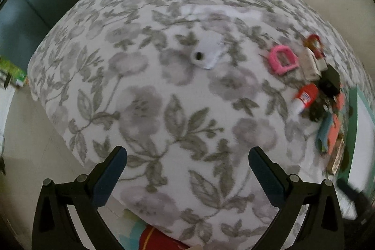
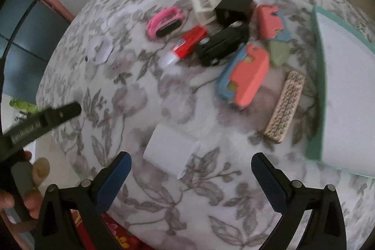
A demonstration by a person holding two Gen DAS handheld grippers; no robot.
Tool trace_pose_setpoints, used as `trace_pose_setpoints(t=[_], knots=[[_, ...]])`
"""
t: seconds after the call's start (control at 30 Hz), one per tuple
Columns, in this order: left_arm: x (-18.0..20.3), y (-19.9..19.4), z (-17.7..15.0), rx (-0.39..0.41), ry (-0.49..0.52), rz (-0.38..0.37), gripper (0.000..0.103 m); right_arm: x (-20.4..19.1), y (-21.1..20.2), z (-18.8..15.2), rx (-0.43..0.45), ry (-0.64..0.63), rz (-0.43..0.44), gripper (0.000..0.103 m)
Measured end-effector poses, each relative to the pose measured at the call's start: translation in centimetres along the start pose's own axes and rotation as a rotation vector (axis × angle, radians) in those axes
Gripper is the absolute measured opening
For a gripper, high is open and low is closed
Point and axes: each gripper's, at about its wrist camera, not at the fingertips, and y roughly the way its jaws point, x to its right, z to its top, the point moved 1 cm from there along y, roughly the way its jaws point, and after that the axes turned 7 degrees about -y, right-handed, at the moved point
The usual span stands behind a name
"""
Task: Organize rigid objects
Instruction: 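Lower the left tool to the white plug adapter while the right tool approaches the patterned bar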
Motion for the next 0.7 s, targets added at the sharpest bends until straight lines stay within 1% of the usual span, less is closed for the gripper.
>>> trace_pose_setpoints(t=[0.17, 0.23, 0.3, 0.4, 0.47, 0.53, 0.6, 0.7], knots=[[3.0, -0.6, -0.8, 0.003, 0.073, 0.003, 0.103, 3.9, -2.6, 1.2, 0.044, 0.058, -0.076, 0.103], [4.5, -0.7, -1.3, 0.006, 0.11, -0.001, 0.103, 5.7, -3.7, 1.9, 0.071, 0.088, -0.121, 0.103], [6.2, -0.7, -1.9, 0.002, 0.149, 0.0, 0.103, 7.1, -4.6, 2.5, 0.09, 0.113, -0.142, 0.103], [8.8, -0.4, -3.0, -0.002, 0.228, 0.013, 0.103, 8.9, -5.0, 3.4, 0.105, 0.145, -0.14, 0.103], [10.4, -0.2, -3.9, 0.004, 0.292, 0.025, 0.103, 10.0, -5.1, 3.8, 0.11, 0.156, -0.155, 0.103], [11.9, -0.1, -4.7, 0.007, 0.357, 0.031, 0.103, 10.4, -5.3, 3.5, 0.106, 0.172, -0.161, 0.103], [12.7, 0.0, -5.2, 0.004, 0.389, 0.018, 0.103, 10.7, -5.1, 3.3, 0.097, 0.181, -0.142, 0.103], [13.6, 0.2, -5.9, 0.0, 0.425, 0.016, 0.103, 10.3, -4.3, 3.3, 0.085, 0.166, -0.097, 0.1]])
